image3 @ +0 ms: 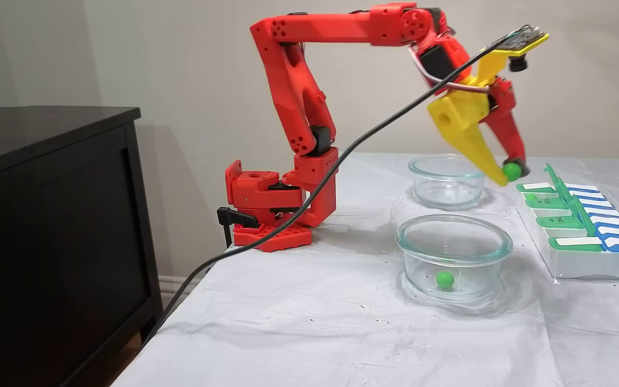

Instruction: Sort medicines into box.

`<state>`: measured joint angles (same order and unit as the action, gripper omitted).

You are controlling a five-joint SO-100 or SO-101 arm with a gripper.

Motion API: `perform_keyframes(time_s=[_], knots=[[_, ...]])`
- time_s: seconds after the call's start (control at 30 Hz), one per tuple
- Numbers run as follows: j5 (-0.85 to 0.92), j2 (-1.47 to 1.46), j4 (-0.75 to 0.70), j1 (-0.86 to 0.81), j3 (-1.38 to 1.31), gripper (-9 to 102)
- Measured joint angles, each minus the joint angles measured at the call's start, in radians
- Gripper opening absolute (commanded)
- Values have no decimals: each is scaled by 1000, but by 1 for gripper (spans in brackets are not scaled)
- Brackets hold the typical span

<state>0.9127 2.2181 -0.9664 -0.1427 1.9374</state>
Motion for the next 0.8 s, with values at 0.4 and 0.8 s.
perform_keyframes(time_s=[0.4, 0.8], knots=[[-325, -281, -74, 198, -207, 0], [-365, -446, 49, 218, -241, 0]])
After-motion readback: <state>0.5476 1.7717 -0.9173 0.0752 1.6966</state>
